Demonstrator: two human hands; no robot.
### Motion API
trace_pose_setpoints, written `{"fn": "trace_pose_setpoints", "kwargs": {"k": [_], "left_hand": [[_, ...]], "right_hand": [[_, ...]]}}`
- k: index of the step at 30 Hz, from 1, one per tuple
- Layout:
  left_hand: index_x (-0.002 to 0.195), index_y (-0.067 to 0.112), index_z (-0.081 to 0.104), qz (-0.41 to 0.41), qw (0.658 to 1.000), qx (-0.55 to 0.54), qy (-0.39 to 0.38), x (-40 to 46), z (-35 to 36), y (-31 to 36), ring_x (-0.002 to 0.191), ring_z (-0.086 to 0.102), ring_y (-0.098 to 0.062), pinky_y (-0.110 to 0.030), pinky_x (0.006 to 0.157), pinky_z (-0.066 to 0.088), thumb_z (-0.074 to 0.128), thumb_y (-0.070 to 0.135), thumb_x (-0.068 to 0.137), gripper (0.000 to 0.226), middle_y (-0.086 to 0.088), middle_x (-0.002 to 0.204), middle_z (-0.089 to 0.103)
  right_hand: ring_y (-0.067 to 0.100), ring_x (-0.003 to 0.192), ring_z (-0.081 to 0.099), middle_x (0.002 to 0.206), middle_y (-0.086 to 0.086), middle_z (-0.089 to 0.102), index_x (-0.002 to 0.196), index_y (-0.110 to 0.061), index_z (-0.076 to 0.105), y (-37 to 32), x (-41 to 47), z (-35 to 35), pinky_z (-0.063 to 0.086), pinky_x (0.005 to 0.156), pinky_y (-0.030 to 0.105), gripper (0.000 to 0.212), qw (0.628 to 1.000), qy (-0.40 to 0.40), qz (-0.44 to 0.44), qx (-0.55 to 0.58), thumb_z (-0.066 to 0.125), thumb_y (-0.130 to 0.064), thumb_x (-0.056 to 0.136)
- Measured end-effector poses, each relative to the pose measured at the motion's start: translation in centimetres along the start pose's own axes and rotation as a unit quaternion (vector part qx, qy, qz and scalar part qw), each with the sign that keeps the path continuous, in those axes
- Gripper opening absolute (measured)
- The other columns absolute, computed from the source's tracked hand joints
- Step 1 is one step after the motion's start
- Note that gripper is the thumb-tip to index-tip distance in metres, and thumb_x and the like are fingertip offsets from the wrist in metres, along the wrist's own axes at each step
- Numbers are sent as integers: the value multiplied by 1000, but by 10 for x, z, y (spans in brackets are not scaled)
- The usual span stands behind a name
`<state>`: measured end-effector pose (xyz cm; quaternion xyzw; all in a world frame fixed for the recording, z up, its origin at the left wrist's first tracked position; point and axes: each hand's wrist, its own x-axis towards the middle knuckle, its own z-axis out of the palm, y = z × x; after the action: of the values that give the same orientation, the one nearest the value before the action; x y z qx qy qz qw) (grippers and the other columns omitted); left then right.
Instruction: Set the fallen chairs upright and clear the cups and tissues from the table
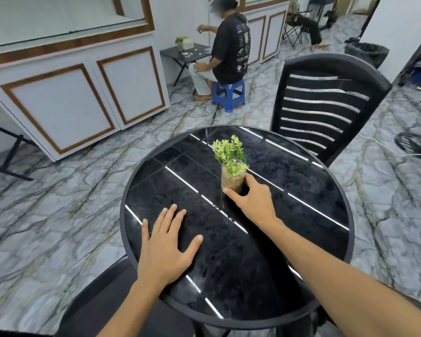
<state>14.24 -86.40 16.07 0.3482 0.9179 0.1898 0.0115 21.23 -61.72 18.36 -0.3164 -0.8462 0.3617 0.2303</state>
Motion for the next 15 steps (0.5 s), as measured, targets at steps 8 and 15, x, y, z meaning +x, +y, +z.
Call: {"fn": "trace_pose_setpoints", "kwargs": {"k": [8,15], "left_hand": [[153,38,29,-1,1000,-1,-5,0,-2,1,153,5,-6,-49,125,-3,28,80,86,78,16,165,17],[153,40,27,-2,1000,0,-8,0,-1,1,153,4,-4,-49,125,-2,28,81,86,78,18,165,15]], "right_hand": [[19,101,64,108,-4,71,123,-27,58,-1,-5,-1,53,90,44,60,1000,-18,3,-3,74,-59,75],[18,131,50,138,-8,58,145,-26,40,-4,-10,-11,43,106,45,88,997,-72,7,12,76,-62,73]]}}
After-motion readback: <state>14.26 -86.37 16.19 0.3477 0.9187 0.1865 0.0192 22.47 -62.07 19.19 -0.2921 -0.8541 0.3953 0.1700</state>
